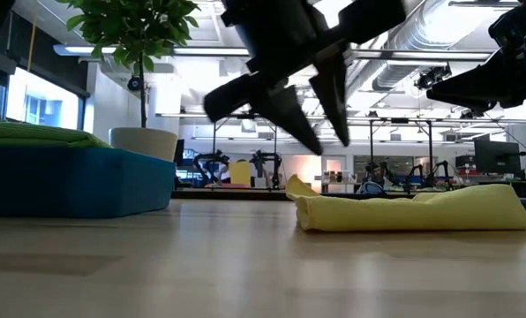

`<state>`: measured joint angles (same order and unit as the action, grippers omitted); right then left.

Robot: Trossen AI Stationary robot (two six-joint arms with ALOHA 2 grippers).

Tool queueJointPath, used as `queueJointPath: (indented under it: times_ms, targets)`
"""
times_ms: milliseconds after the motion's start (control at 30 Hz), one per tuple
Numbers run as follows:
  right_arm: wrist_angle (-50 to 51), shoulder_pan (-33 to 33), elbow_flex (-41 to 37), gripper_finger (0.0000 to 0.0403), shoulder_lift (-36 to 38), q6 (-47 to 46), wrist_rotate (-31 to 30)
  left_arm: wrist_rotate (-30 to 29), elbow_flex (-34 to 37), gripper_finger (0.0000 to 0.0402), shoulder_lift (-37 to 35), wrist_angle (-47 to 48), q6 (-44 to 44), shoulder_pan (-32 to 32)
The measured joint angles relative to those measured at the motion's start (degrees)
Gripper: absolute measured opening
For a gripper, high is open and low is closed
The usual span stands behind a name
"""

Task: Fold microfiber towels
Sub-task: Stack the yellow microfiber towel on top of the green microfiber towel in the blue bin

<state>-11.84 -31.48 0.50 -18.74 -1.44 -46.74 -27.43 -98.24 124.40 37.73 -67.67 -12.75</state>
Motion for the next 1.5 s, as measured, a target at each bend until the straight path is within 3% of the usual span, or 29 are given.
queueJointPath:
  times_ms: [400, 733, 933, 1167, 1300, 1500]
  targets:
    - [0.02, 0.0, -0.01, 0.0116, 0.0, 0.0, 0.01, -0.48, 0.03, 0.012, 1.6, 8.06, -16.38, 0.04]
    - [1.01, -0.02, -0.03, 0.0116, -0.5, -0.02, 0.02, -2.11, -0.04, 0.0234, 4.79, 8.22, -19.94, 0.41]
    - [1.95, -0.02, -0.03, 0.0116, -0.71, -0.02, 0.02, -4.36, -0.02, 0.0249, 7.7, 4.98, -19.01, 1.14]
    - [2.89, 0.0, -0.03, 0.0116, -1.51, -0.02, 0.11, -9.25, 0.0, 0.0225, 8.22, 1.11, -9.46, 1.39]
    - [3.08, 0.0, -0.03, 0.0116, -1.51, -0.02, 0.22, -10.05, 0.0, 0.0178, 8.24, -1.72, -3.25, 1.66]
    - [3.55, 0.0, -0.03, 0.0116, -1.49, -0.02, 0.22, -4.58, -0.2, 0.0087, 9.99, -4.52, -1.02, 2.29]
